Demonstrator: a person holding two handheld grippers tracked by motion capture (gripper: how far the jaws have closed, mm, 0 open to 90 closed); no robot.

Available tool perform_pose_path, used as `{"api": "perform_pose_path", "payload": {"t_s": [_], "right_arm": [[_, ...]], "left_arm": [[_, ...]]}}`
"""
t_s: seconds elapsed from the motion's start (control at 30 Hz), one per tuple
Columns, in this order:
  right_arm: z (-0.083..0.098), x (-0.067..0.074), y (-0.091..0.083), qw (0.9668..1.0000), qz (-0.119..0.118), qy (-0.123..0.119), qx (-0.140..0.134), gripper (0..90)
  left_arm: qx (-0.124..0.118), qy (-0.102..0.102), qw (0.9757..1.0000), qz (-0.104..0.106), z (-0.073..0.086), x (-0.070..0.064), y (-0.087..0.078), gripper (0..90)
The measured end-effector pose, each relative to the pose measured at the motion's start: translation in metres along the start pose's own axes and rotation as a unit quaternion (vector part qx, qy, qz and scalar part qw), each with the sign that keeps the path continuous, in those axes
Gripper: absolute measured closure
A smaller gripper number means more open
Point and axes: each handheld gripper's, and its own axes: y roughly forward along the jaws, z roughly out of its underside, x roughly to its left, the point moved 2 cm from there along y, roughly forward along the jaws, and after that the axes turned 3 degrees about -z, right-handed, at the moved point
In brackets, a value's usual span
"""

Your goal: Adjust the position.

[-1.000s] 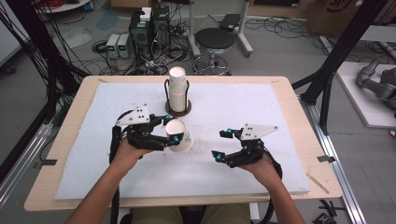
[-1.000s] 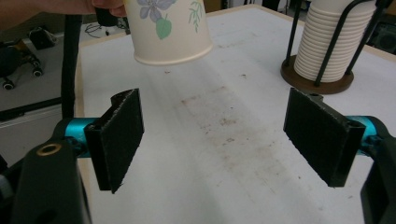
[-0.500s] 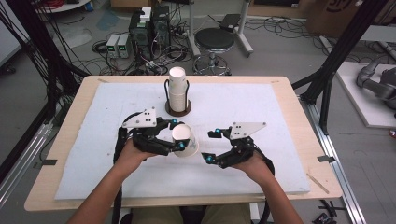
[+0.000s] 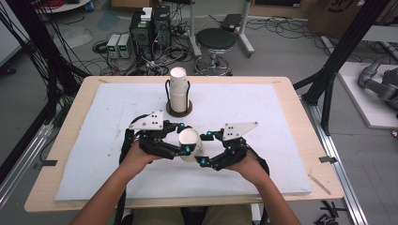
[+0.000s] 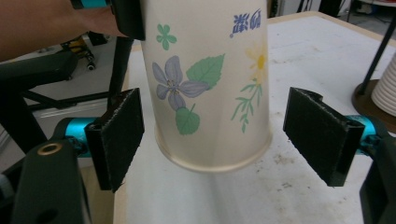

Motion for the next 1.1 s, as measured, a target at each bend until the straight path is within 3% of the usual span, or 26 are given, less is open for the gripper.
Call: {"api": "perform_pose_path", "payload": {"t_s": [0.27,0.53,0.57,0.63,0.67,0.77,0.9,1.1], "right_arm": [[0.001,0.001,0.008,0.9998,-0.017,-0.004,0.003,25.5],[0.004,0.001,0.009,0.9996,-0.027,-0.005,0.007,34.4],[0.004,0.001,0.010,0.9995,-0.029,-0.005,0.009,35.0],[0.005,0.000,0.009,0.9995,-0.029,-0.009,0.013,36.1],[0.005,0.000,0.009,0.9994,-0.029,-0.009,0.015,36.2],[0.006,-0.001,0.007,0.9994,-0.025,-0.011,0.021,37.1],[0.007,-0.004,0.004,0.9990,-0.020,-0.014,0.036,38.3],[0.002,-0.006,-0.001,0.9959,-0.006,-0.036,0.083,38.6]], "left_arm": [[-0.009,0.002,0.9997,0.022,0.001,-0.003,0.006,37.1],[-0.002,-0.004,0.9997,0.025,0.003,-0.002,0.008,36.6],[0.001,-0.003,0.9998,0.021,0.003,-0.002,0.008,35.5],[0.013,-0.018,0.9997,0.007,0.004,-0.001,0.011,16.9],[0.017,-0.026,0.9995,0.007,0.004,-0.001,0.011,12.5],[0.023,-0.027,0.9994,0.001,0.005,0.000,0.010,12.6],[0.030,-0.023,0.9993,-0.001,0.003,0.001,0.007,12.8],[0.051,-0.015,0.9986,0.002,0.001,0.002,0.002,12.8]]}}
